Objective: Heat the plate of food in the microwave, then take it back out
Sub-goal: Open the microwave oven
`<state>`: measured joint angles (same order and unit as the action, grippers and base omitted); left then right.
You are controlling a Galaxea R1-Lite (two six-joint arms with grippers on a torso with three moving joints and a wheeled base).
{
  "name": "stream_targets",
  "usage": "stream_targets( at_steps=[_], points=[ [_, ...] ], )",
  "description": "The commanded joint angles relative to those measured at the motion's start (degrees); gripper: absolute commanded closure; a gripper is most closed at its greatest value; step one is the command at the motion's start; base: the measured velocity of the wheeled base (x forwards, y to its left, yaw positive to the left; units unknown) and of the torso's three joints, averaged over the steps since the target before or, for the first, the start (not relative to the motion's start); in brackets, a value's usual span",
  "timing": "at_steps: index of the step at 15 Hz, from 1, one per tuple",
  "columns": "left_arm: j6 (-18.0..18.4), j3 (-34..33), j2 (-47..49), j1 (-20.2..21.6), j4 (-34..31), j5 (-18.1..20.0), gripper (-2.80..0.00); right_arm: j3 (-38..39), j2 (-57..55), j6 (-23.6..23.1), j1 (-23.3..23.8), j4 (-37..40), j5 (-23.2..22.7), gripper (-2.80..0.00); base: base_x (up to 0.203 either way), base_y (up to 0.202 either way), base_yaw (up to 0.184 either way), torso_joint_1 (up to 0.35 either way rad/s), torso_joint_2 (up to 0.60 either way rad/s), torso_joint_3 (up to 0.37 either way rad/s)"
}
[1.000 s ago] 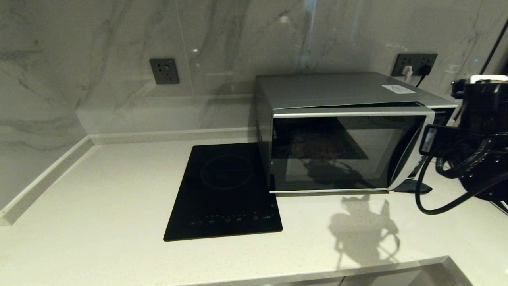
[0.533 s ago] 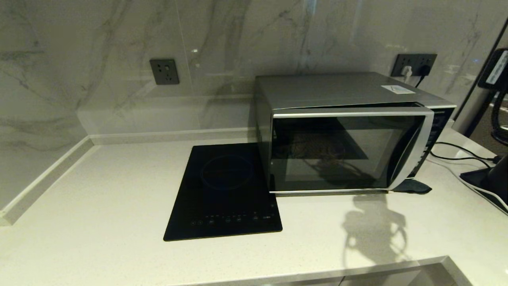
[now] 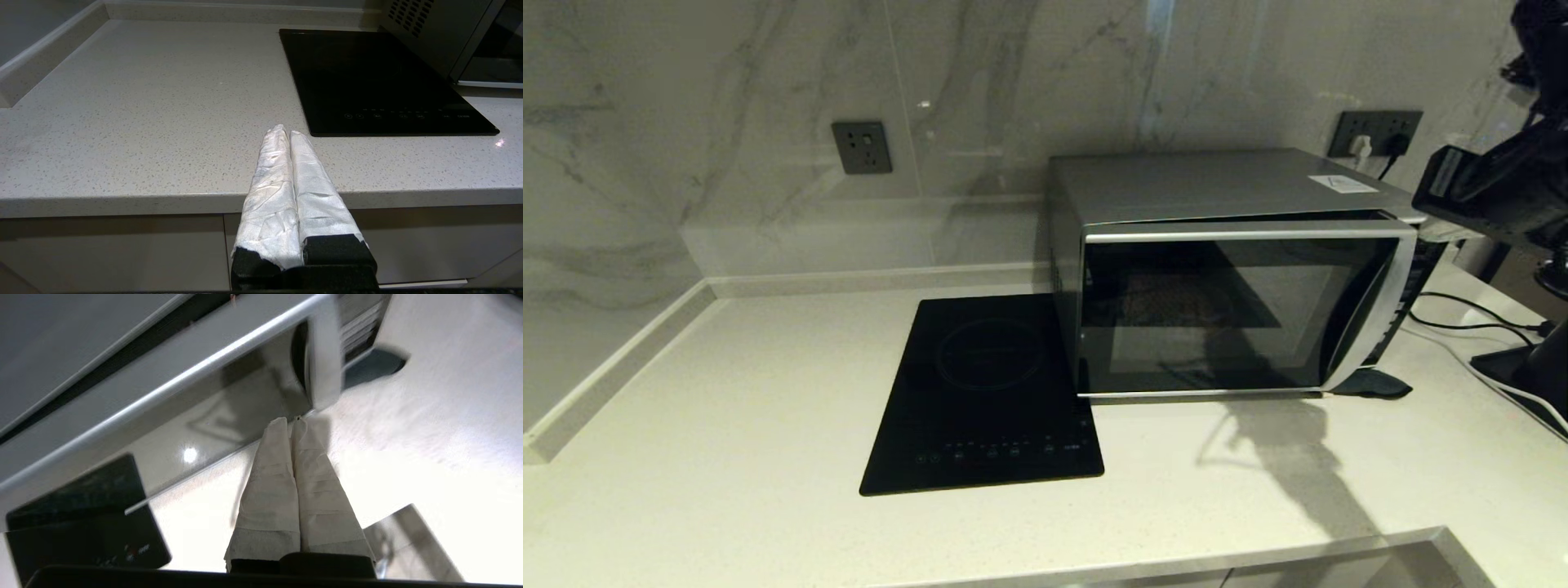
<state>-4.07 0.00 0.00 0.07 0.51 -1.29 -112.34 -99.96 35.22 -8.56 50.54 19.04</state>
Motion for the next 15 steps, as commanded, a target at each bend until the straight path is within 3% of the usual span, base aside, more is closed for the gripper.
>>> stream_targets(
  at_steps=[1, 5, 15],
  points=[
    [-0.1, 0.0, 0.1, 0.0, 0.0, 0.0, 0.0, -0.9, -5.3, 0.3, 3.0, -0.2, -4.9, 0.0, 0.0, 0.0, 0.0, 0.0, 0.0, 0.0],
    [-0.1, 0.0, 0.1, 0.0, 0.0, 0.0, 0.0, -1.4, -5.5, -0.2, 6.1, -9.3, -9.0, 0.0, 0.0, 0.0, 0.0, 0.0, 0.0, 0.0],
    [-0.1, 0.0, 0.1, 0.0, 0.0, 0.0, 0.0, -1.4, -11.2, -5.5, 7.8, -19.9, -11.7, 0.0, 0.0, 0.0, 0.0, 0.0, 0.0, 0.0]
  ],
)
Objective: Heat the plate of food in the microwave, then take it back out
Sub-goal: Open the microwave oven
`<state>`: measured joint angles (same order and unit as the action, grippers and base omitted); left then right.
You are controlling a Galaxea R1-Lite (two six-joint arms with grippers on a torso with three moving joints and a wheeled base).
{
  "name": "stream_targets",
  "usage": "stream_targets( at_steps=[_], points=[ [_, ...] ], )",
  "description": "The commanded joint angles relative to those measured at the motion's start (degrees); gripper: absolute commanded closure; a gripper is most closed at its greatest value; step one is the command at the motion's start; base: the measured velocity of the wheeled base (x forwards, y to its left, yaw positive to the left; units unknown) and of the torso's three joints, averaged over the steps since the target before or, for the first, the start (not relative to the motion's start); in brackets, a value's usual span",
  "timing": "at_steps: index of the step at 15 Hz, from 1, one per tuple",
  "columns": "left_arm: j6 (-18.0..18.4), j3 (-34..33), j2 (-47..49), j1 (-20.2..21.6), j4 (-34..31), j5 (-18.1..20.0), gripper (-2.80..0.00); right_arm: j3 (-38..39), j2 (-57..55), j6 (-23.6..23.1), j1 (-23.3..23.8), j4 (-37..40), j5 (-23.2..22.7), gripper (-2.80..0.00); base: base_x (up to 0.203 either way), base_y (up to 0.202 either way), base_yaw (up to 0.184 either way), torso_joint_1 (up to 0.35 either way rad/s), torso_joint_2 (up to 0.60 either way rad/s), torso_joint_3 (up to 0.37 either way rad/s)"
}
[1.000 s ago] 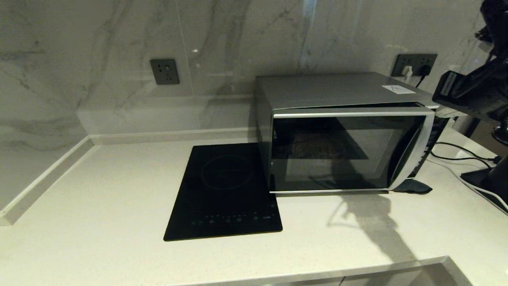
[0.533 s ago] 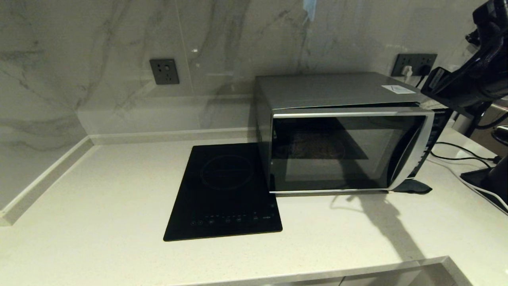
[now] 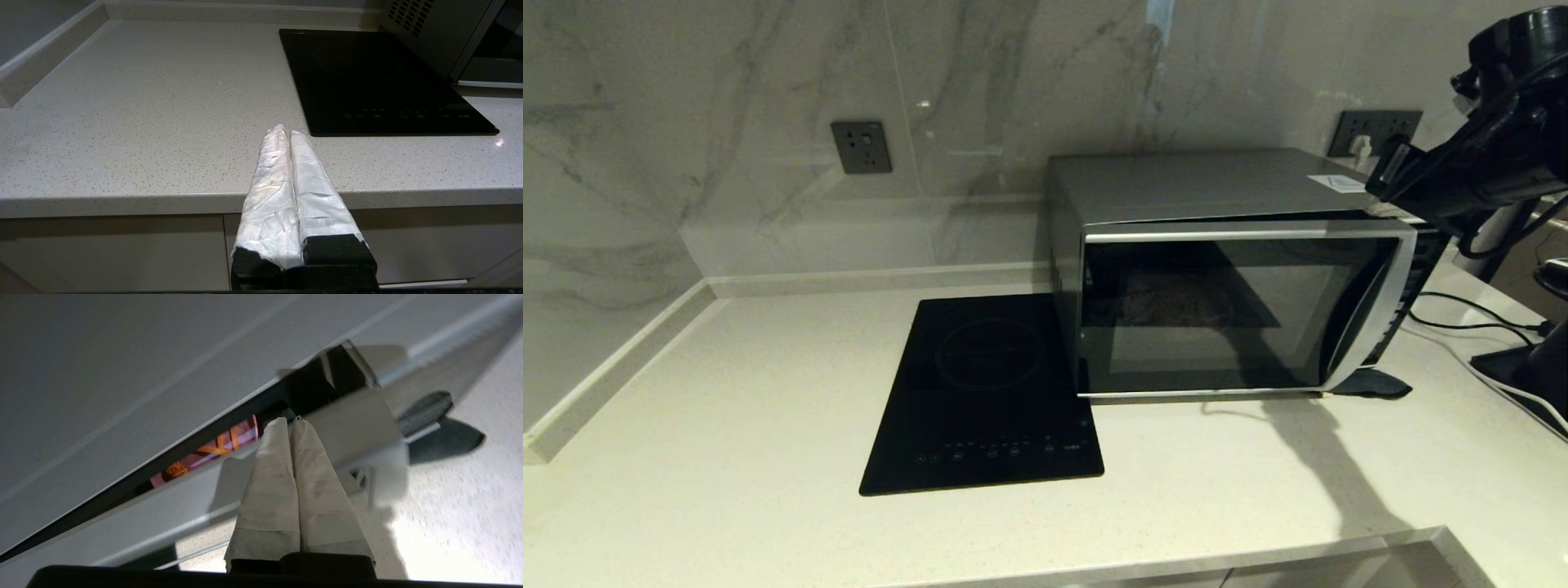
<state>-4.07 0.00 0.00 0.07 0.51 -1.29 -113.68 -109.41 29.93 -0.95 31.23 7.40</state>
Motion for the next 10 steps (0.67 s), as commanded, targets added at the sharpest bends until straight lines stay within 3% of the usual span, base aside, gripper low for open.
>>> stream_targets(
  at_steps=[1, 5, 10],
  points=[
    [-0.1, 0.0, 0.1, 0.0, 0.0, 0.0, 0.0, -0.1, -1.9, -0.3, 0.2, -1.0, 0.0, 0.0, 0.0, 0.0, 0.0, 0.0, 0.0, 0.0],
    [-0.1, 0.0, 0.1, 0.0, 0.0, 0.0, 0.0, 0.0, -1.2, -0.4, 0.2, -0.3, 0.3, 0.0, 0.0, 0.0, 0.0, 0.0, 0.0, 0.0],
    [-0.1, 0.0, 0.1, 0.0, 0.0, 0.0, 0.0, 0.5, 3.2, -0.1, 0.1, 8.4, 0.2, 0.0, 0.0, 0.0, 0.0, 0.0, 0.0, 0.0]
  ],
)
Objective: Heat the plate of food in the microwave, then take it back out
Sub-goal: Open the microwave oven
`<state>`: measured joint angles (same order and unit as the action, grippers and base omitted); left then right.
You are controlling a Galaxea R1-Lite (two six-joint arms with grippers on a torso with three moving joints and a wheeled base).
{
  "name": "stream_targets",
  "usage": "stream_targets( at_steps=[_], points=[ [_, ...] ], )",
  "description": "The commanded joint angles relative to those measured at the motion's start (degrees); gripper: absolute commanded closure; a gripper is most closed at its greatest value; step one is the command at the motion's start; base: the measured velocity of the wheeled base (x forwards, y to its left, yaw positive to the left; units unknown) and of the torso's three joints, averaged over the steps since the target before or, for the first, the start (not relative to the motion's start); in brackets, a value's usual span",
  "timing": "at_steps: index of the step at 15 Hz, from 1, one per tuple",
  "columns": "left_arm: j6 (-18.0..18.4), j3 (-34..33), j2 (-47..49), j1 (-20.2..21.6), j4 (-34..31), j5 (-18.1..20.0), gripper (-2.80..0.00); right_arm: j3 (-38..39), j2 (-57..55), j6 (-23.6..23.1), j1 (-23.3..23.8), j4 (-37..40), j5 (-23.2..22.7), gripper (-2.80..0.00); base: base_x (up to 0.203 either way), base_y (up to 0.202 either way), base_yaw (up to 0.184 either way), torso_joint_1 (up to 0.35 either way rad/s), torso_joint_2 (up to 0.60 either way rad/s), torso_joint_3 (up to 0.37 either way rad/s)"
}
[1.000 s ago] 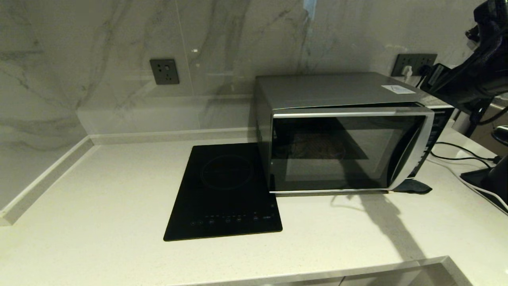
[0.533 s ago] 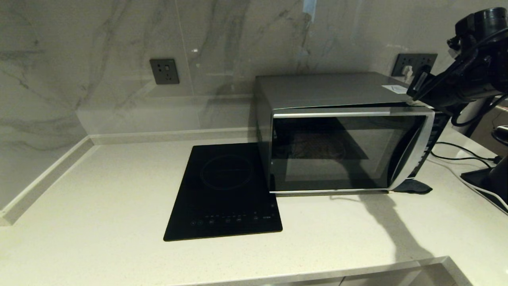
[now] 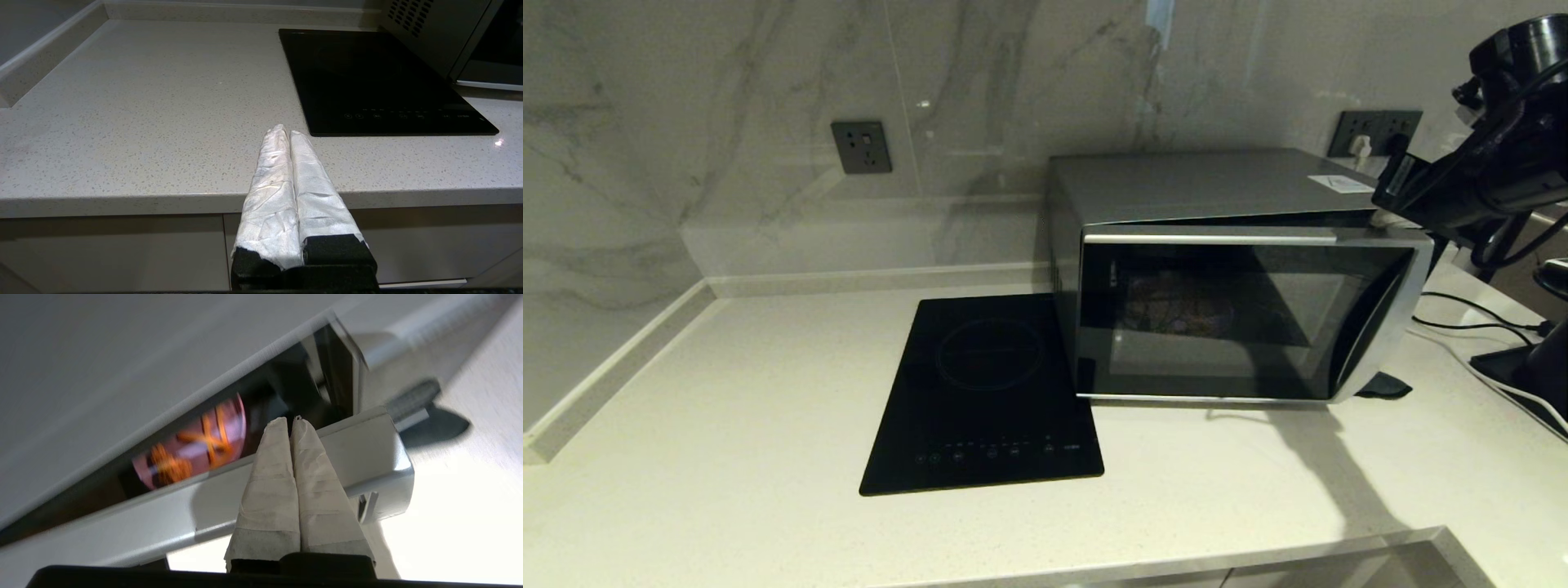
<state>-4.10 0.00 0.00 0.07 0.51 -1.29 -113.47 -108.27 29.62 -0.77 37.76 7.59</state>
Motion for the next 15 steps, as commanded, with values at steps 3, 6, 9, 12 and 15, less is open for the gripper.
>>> stream_targets(
  at_steps=[3, 6, 9, 12, 15],
  points=[
    [0.0, 0.0, 0.1, 0.0, 0.0, 0.0, 0.0, 0.9, 4.8, 0.3, -0.2, 8.4, -0.9, 0.0, 0.0, 0.0, 0.0, 0.0, 0.0, 0.0],
    [0.0, 0.0, 0.1, 0.0, 0.0, 0.0, 0.0, 2.8, 8.6, 0.2, -0.3, 14.0, -5.2, 0.0, 0.0, 0.0, 0.0, 0.0, 0.0, 0.0],
    [0.0, 0.0, 0.1, 0.0, 0.0, -0.1, 0.0, 3.3, 11.9, 0.2, -0.5, 21.2, -10.5, 0.0, 0.0, 0.0, 0.0, 0.0, 0.0, 0.0],
    [0.0, 0.0, 0.1, 0.0, 0.0, 0.0, 0.0, 2.8, 15.2, -1.6, -0.5, 29.8, -21.6, 0.0, 0.0, 0.0, 0.0, 0.0, 0.0, 0.0],
    [0.0, 0.0, 0.1, 0.0, 0.0, 0.0, 0.0, 3.1, 17.1, -3.3, -0.6, 33.2, -24.6, 0.0, 0.0, 0.0, 0.0, 0.0, 0.0, 0.0]
  ],
)
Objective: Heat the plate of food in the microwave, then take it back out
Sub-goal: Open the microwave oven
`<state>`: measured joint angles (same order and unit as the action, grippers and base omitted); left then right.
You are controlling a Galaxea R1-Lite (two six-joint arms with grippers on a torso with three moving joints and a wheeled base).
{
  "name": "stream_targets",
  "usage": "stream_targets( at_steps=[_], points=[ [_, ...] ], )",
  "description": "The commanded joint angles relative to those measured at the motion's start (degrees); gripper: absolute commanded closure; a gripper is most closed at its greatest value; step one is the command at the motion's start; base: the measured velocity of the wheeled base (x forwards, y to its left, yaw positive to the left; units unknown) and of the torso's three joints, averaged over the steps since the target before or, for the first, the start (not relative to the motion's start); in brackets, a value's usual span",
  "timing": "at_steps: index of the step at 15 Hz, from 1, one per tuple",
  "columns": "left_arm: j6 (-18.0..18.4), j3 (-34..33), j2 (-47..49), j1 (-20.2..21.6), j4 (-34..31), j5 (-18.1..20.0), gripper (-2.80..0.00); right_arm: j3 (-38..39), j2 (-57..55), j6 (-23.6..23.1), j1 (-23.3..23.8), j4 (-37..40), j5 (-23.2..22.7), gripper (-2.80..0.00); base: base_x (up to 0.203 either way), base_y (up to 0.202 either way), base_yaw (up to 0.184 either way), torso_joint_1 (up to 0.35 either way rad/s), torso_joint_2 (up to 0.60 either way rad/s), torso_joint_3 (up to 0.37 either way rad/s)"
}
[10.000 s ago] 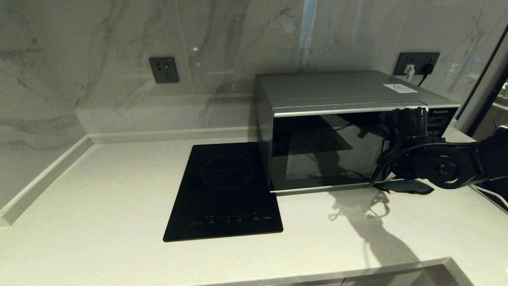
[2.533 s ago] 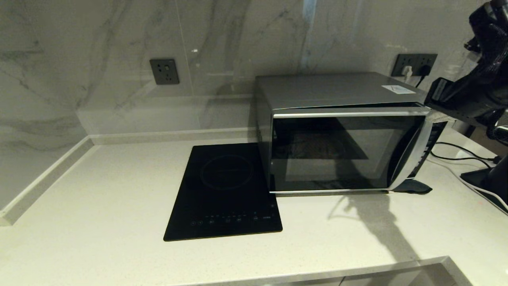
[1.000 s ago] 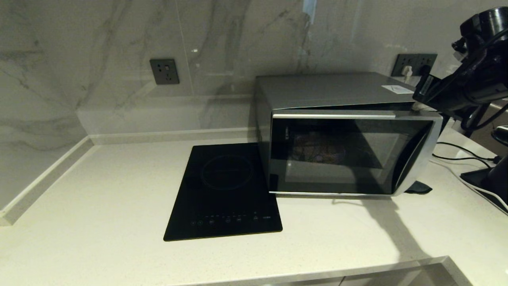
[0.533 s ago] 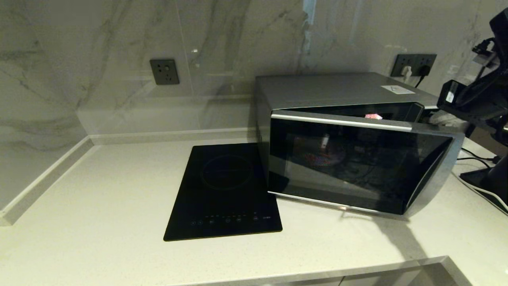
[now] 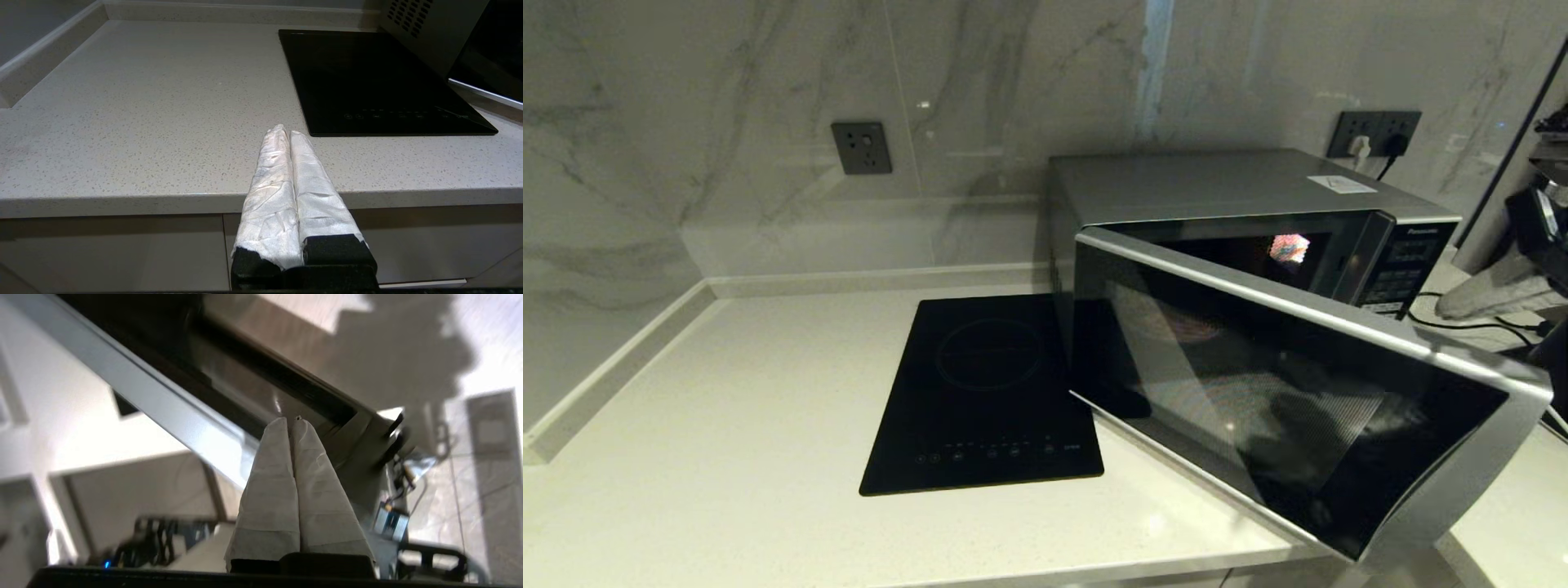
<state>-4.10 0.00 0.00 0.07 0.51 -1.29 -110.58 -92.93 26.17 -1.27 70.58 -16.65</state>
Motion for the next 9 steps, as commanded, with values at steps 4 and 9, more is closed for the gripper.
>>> stream_targets(
  at_steps=[4, 9],
  points=[
    [0.0, 0.0, 0.1, 0.0, 0.0, 0.0, 0.0, 0.7, 2.2, -0.1, -0.1, 0.3, 0.1, 0.0, 0.0, 0.0, 0.0, 0.0, 0.0, 0.0],
    [0.0, 0.0, 0.1, 0.0, 0.0, 0.0, 0.0, 4.9, 1.4, -4.2, -9.9, 0.5, 3.5, 0.0, 0.0, 0.0, 0.0, 0.0, 0.0, 0.0]
  ],
)
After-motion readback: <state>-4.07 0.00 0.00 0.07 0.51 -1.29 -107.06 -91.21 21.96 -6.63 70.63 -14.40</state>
